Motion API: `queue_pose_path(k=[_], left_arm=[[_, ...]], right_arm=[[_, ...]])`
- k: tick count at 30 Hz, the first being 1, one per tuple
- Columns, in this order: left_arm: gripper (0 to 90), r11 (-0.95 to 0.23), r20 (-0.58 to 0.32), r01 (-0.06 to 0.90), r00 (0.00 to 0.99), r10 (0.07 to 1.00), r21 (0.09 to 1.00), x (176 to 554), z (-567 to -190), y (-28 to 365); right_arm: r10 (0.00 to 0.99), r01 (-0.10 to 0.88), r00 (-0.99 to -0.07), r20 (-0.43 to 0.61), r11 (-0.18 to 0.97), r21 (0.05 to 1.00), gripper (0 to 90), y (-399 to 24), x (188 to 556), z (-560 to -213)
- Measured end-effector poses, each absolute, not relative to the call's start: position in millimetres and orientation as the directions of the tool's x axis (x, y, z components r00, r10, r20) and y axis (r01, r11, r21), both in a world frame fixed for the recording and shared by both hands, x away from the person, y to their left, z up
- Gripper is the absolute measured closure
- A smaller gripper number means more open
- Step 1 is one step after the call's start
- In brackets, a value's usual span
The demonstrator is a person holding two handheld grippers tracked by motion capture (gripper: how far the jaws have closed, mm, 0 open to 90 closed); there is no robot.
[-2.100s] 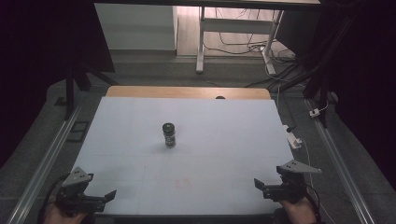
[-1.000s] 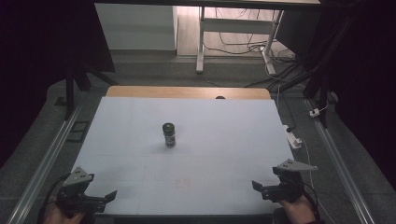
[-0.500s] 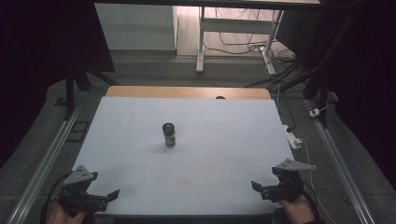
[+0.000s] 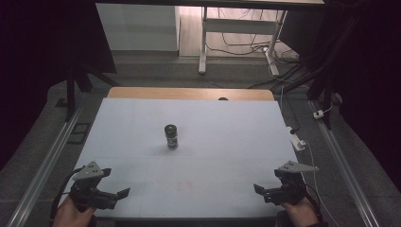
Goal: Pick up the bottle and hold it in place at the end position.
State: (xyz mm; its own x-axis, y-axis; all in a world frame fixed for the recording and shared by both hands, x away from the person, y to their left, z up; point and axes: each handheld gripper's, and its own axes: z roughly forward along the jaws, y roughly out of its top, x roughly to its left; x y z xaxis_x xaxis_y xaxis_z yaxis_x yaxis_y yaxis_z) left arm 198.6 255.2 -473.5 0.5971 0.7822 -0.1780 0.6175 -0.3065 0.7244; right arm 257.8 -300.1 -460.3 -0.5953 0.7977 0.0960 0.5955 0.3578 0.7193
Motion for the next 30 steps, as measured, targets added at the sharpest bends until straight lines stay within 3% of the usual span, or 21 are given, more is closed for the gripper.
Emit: queue_pose_path(k=[15,30], left_arm=[[0.0,-0.342,-0.141,0.585,0.626,0.767,0.736,219.7,-479.1,243.3],[0.0,-0.327,-0.169,0.597,0.625,0.762,0.732,245.3,-481.2,228.7]], right_arm=[[0.792,0.597,-0.603,0.094,0.37,0.712,0.0,-298.6,258.2,-460.4],[0.789,0.598,-0.606,0.098,0.371,0.71,0.0,-298.3,258.8,-460.8]])
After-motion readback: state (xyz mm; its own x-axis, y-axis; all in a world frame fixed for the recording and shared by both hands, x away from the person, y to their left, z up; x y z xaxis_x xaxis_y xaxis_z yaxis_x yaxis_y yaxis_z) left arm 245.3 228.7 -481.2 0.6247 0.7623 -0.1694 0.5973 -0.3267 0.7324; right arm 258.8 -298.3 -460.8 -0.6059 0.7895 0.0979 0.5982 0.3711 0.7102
